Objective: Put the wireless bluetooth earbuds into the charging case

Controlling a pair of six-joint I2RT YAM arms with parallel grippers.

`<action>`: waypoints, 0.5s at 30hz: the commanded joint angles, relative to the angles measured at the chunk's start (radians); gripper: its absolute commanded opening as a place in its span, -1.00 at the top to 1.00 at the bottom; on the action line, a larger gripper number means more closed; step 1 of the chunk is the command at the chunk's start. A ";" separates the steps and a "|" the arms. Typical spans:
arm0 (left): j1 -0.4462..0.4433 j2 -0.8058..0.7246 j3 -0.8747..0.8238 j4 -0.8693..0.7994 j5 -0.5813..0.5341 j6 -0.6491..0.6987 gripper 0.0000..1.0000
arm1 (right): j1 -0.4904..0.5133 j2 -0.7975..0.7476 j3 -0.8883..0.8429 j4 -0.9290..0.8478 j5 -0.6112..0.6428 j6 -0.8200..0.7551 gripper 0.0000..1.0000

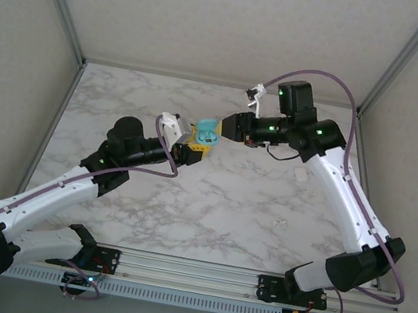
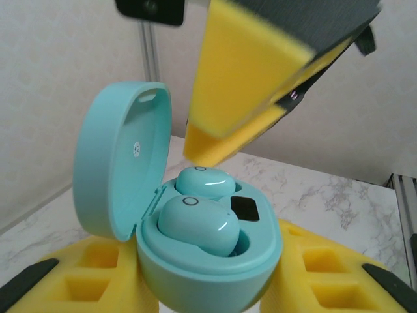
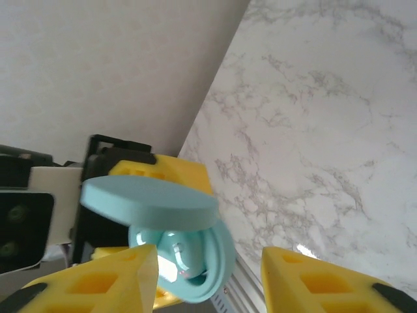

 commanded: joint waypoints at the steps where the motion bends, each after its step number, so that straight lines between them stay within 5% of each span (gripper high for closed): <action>1: -0.006 -0.010 0.016 0.030 -0.008 0.000 0.58 | -0.003 -0.084 0.002 0.083 0.058 0.001 0.03; 9: -0.006 0.031 0.045 0.025 0.021 0.015 0.58 | -0.018 -0.074 0.011 0.080 0.302 0.081 -0.05; 15: -0.013 0.032 0.059 -0.011 0.040 0.021 0.58 | -0.023 0.065 0.125 0.043 0.187 0.128 -0.11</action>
